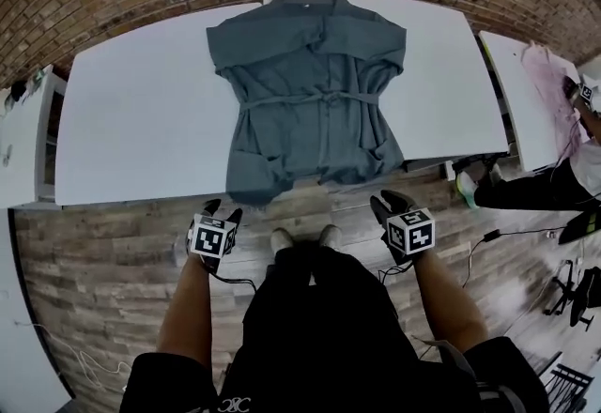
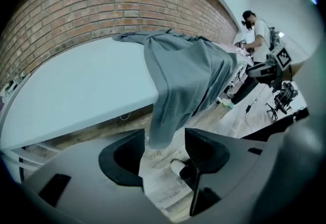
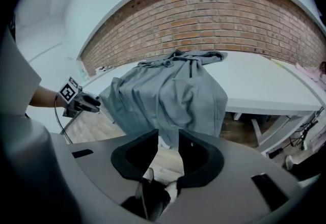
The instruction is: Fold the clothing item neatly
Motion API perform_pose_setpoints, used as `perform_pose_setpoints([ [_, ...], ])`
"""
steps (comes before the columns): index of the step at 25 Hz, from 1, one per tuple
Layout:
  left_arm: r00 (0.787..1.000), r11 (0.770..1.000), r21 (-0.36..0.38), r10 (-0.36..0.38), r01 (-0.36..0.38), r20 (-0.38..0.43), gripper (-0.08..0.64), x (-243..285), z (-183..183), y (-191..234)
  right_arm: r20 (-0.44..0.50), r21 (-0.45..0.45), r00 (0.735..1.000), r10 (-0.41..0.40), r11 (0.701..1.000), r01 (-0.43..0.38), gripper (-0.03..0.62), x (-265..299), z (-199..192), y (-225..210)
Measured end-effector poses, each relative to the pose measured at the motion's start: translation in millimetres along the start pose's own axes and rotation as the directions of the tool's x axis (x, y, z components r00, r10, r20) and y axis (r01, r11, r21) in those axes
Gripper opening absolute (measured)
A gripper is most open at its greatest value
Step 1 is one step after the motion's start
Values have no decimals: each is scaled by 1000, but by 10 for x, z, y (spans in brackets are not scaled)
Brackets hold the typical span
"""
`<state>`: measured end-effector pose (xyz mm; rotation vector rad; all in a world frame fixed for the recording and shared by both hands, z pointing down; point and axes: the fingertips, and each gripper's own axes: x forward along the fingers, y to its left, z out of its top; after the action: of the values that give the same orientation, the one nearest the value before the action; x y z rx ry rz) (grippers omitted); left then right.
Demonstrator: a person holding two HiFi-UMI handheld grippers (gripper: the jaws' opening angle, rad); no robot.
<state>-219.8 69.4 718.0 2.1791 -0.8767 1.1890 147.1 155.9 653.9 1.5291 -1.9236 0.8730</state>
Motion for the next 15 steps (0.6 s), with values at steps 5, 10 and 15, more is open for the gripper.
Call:
perform_pose_setpoints([
  [5,998,999,15,-40,41,-39,270,241,22,-51,-60,1,995,-80,997,80,175,137,-129,-560],
  [10,998,999,21,-47,48,-44,273,355,70,-11,-93,-20,993,-71,997,69,212,284,-86,-974],
  [15,995,996,28,-80,82,-58,273,475,33,-55,-154,-113,988,-11,994,-6,218,526,-166,-1169],
])
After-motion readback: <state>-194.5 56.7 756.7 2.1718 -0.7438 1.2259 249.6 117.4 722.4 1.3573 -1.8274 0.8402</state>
